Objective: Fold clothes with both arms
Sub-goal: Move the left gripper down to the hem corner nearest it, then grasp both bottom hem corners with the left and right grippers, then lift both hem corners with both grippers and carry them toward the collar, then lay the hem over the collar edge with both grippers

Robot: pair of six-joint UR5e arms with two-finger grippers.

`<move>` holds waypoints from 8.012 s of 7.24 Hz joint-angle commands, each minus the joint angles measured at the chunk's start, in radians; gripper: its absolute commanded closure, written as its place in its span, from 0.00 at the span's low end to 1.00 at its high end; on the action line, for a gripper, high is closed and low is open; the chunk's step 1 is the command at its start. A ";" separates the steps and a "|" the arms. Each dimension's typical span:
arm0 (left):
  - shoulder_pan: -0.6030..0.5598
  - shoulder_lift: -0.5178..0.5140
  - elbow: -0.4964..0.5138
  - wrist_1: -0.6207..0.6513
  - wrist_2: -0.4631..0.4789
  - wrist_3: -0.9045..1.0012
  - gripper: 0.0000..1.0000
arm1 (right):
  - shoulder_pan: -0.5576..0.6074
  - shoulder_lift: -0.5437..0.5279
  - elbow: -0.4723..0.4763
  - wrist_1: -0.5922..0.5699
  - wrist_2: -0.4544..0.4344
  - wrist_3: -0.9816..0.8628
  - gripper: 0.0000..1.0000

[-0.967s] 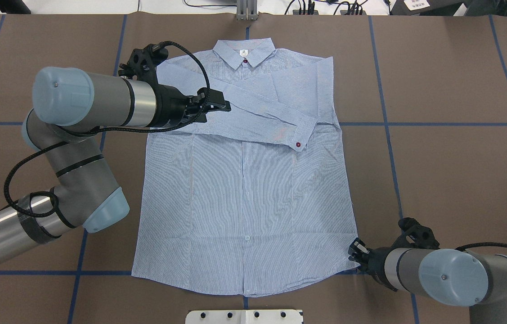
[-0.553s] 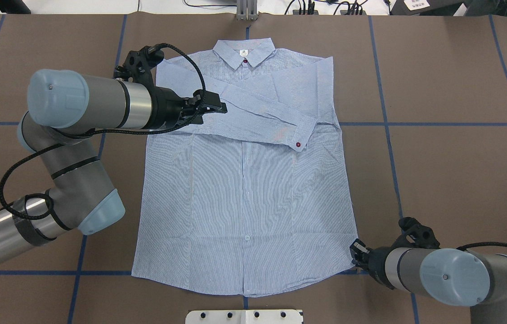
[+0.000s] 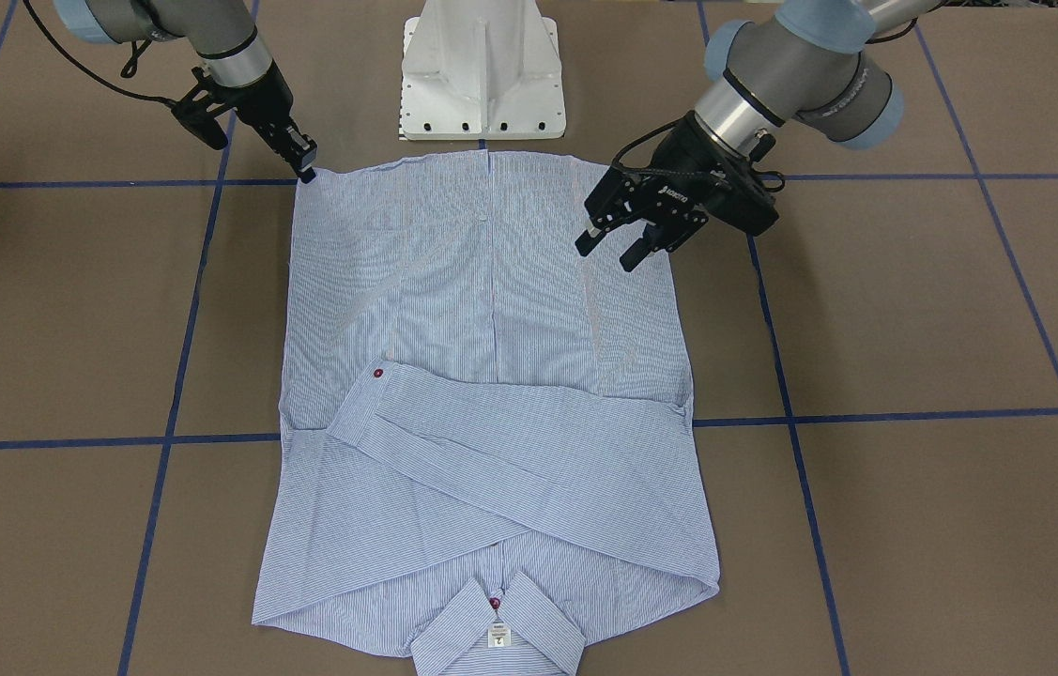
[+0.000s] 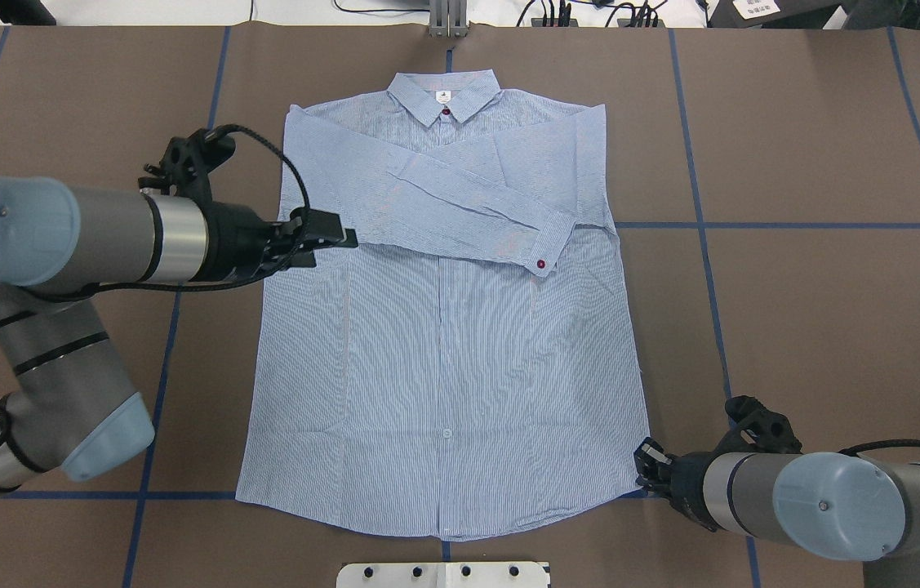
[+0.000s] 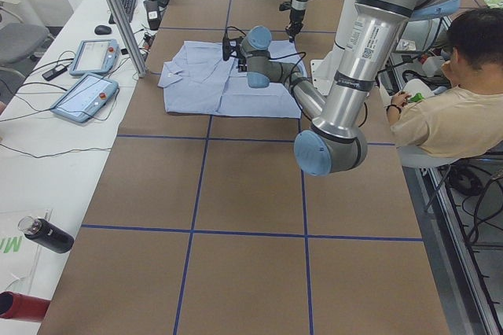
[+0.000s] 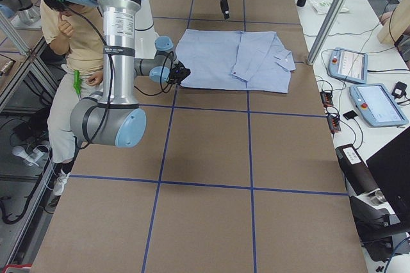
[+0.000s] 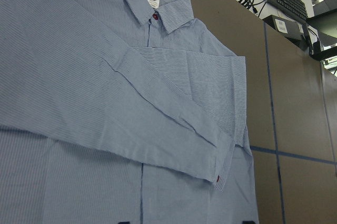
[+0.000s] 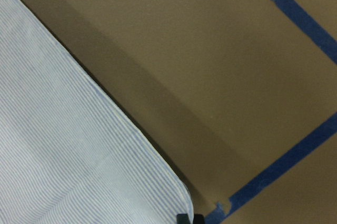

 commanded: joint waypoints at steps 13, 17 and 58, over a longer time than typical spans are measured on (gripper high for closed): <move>0.438 0.290 -0.153 0.270 0.262 -0.258 0.28 | -0.011 -0.019 0.035 -0.002 0.009 -0.012 1.00; 0.443 0.294 -0.147 0.270 0.261 -0.265 0.32 | -0.012 -0.019 0.035 -0.002 0.009 -0.012 1.00; -0.171 -0.027 0.023 0.256 -0.017 -0.275 1.00 | 0.523 0.383 -0.058 -0.331 0.083 -0.023 1.00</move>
